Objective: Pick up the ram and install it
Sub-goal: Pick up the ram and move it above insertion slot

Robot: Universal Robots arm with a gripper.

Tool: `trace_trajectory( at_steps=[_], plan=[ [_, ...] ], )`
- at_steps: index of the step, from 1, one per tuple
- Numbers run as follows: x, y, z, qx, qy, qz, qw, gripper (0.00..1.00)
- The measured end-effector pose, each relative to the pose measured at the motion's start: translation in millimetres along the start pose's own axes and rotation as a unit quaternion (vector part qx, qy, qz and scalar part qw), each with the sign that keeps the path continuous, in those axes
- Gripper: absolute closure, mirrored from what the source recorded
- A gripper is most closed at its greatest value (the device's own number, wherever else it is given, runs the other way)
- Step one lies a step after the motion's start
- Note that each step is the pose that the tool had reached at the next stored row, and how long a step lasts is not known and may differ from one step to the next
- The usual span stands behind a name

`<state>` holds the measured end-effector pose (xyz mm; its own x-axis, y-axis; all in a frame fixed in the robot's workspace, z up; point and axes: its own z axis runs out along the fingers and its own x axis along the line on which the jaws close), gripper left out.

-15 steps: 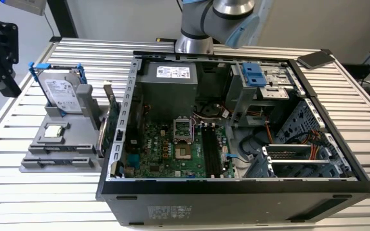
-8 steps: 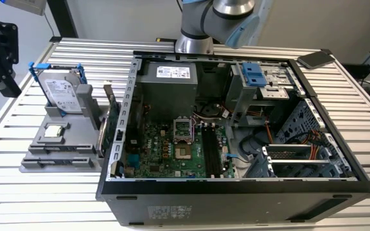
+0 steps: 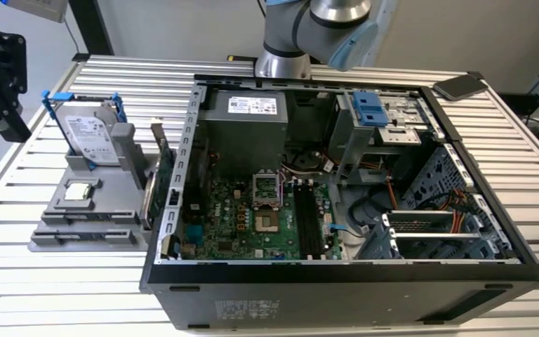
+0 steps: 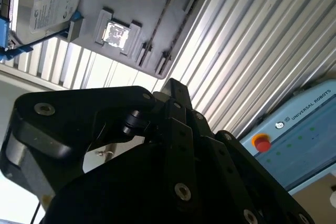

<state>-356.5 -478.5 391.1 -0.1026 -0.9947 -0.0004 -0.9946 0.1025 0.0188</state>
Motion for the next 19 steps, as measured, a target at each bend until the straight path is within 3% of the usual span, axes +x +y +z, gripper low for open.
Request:
trace_trajectory(
  at_steps=[6, 7, 19],
  plan=[
    [0.0, 0.0, 0.0, 0.0000, 0.0000, 0.000, 1.00000, 1.00],
    [0.0, 0.0, 0.0, 0.0000, 0.0000, 0.000, 1.00000, 0.00],
    [-0.1, -0.1, 1.5, 0.0000, 0.0004, -0.001, 1.00000, 0.00]
  ],
)
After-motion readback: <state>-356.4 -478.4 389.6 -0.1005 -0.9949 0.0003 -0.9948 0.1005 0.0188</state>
